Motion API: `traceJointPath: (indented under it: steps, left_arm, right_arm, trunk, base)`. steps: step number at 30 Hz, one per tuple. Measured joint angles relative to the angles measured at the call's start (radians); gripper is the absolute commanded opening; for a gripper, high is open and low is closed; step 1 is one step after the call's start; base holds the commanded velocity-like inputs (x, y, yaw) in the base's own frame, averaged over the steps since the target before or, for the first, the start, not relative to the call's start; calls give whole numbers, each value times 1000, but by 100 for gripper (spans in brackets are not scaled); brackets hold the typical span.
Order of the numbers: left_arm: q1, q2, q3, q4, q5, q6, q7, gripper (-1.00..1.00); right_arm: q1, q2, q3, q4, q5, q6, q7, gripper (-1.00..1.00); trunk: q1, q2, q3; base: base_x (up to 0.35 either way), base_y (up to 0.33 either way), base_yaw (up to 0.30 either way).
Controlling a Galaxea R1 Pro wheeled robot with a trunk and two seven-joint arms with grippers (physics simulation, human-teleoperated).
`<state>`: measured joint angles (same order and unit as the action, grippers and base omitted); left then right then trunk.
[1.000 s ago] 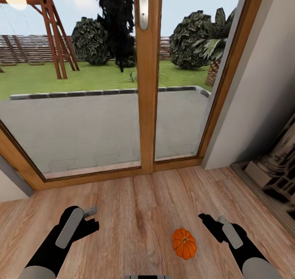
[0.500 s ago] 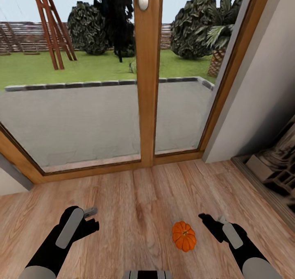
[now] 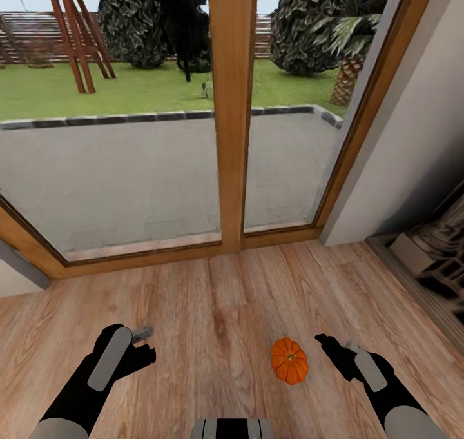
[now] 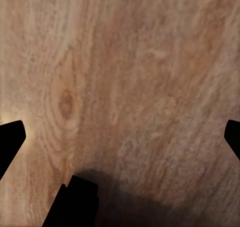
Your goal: Place each of the two pumpkins and all three candles from the living room inside a cabinet in the living room (use any cabinet), then make sure every cabinet is closed, and position the cauldron so it is next to a table in the living room.
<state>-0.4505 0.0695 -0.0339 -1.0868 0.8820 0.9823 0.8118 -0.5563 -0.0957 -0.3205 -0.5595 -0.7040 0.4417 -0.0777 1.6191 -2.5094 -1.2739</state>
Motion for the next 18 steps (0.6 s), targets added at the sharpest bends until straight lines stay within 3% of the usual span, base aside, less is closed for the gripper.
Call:
traceJointPath:
  steps: [4, 11, 18]
  left_arm:
    - [0, 0, 0, 0, -1, 0, 0, 100]
    - [0, 0, 0, 0, -1, 0, 0, 100]
    - [0, 0, -1, 0, -1, 0, 0, 100]
  right_arm:
    - [1, -5, -31, 7, 0, 1, 17, 100]
    - [1, -7, -36, 13, -1, 0, 31, 100]
    - [3, -8, -33, 25, -10, 0, 120, 100]
  trunk:
    - [2, -1, -15]
    - [5, -3, -43]
    - [8, -4, -70]
  base:
    - [0, 0, 0]
    - [0, 0, 0]
    - [0, 0, 0]
